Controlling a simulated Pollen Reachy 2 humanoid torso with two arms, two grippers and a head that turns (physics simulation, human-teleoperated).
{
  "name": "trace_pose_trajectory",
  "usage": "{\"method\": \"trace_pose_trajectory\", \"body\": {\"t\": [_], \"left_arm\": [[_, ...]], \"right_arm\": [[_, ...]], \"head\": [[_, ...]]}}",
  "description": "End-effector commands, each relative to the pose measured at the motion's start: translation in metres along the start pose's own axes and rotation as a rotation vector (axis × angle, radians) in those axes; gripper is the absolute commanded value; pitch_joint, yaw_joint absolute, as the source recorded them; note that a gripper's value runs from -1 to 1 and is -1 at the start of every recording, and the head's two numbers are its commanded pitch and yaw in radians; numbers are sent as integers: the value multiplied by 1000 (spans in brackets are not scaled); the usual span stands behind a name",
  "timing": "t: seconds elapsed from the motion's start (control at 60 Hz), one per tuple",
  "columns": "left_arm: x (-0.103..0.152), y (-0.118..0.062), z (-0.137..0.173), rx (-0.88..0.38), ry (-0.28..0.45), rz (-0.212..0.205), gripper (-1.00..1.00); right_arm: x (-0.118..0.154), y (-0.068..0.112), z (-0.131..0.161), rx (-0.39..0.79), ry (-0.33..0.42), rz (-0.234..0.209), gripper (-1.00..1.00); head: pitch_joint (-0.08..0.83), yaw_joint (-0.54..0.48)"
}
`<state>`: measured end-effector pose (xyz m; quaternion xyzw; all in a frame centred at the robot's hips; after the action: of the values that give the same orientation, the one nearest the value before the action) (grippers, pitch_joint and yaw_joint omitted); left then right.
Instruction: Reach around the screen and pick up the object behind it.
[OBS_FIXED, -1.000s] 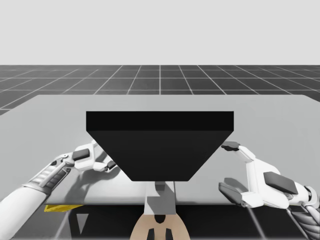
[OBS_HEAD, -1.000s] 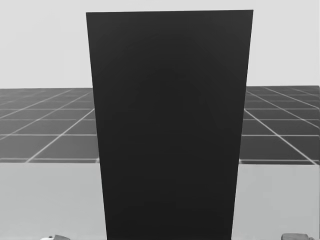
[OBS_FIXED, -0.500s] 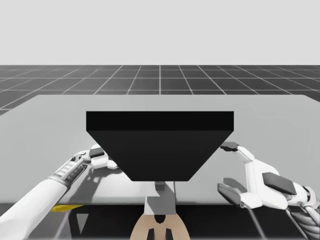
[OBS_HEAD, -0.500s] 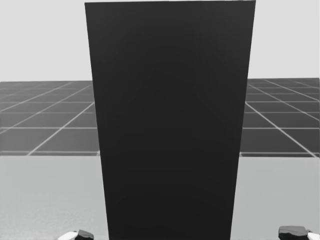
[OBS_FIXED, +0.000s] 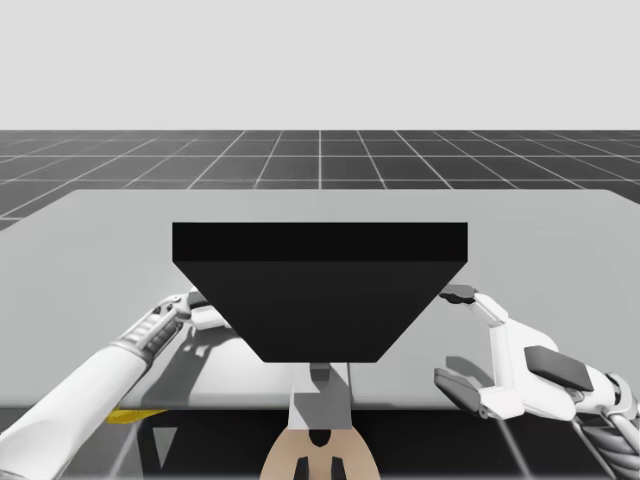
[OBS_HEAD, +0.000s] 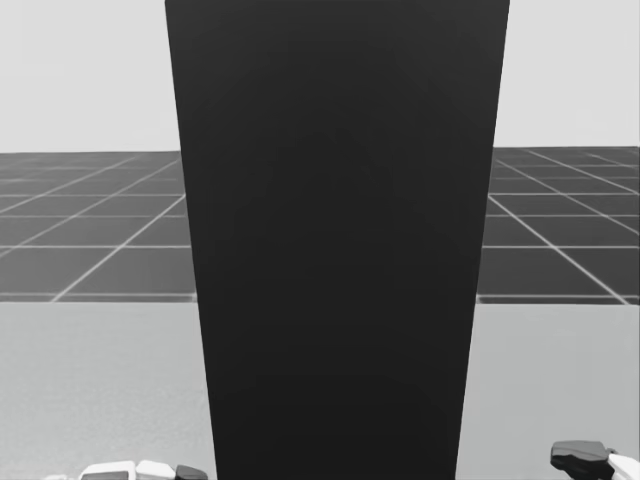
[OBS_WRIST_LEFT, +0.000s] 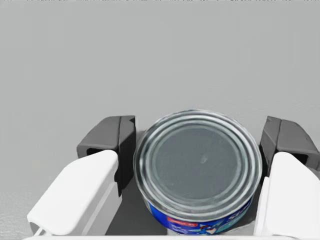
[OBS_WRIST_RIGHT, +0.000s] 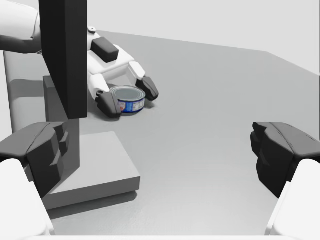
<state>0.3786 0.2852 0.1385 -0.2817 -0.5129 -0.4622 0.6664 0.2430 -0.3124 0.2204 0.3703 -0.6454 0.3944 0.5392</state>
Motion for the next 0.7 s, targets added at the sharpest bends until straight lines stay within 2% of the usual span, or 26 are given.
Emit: {"method": "trace_pose_trajectory", "body": {"t": [0.017,0.217,0.7], "left_arm": [[-20,-8,-7,-39,68,46,984],[-15,-3,5,-1,42,37,1000],[-6,28,102,234,-37,40,1000]], "right_arm": [[1,0,1,-1,-1,1,-1000],[1,0,2,-5,-1,1,-1000],[1,-1,2,-13,-3,1,-1000]], "head": [[170,30],[172,21],[159,15]]}}
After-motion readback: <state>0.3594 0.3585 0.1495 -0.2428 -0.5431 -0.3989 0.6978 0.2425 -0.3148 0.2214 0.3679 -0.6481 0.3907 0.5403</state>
